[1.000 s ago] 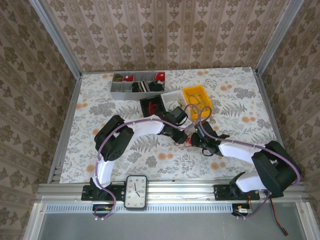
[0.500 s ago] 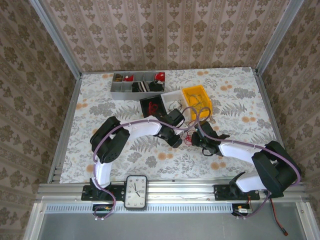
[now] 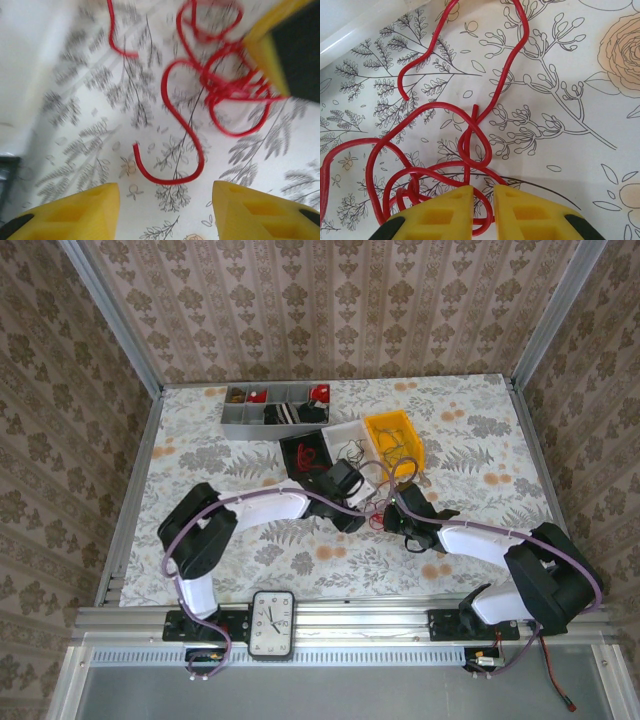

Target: Untangle the cables

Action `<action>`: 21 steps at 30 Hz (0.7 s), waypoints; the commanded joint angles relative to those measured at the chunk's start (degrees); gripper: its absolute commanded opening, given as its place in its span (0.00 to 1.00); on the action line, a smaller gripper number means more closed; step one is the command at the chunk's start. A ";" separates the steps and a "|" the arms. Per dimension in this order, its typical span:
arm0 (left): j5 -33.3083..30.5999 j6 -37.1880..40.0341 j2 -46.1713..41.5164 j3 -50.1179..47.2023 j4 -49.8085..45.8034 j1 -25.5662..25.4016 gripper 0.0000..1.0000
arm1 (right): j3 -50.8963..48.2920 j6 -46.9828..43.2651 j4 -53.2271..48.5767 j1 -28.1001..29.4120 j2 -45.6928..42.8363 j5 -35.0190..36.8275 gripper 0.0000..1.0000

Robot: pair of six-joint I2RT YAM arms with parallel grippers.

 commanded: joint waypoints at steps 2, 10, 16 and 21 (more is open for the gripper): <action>6.70 3.22 -0.82 1.01 4.95 1.38 0.52 | -0.84 -0.19 -1.07 0.18 -0.17 1.73 0.18; 10.54 3.89 6.60 6.87 2.70 1.35 0.49 | -0.63 -0.27 -1.14 0.18 0.16 1.62 0.18; 8.35 2.20 9.98 8.95 4.16 1.36 0.40 | -0.64 -0.36 -1.29 0.18 -0.15 1.73 0.18; 3.93 0.54 12.10 9.34 4.53 1.35 0.28 | -0.95 -0.49 -1.48 0.18 -0.75 1.80 0.18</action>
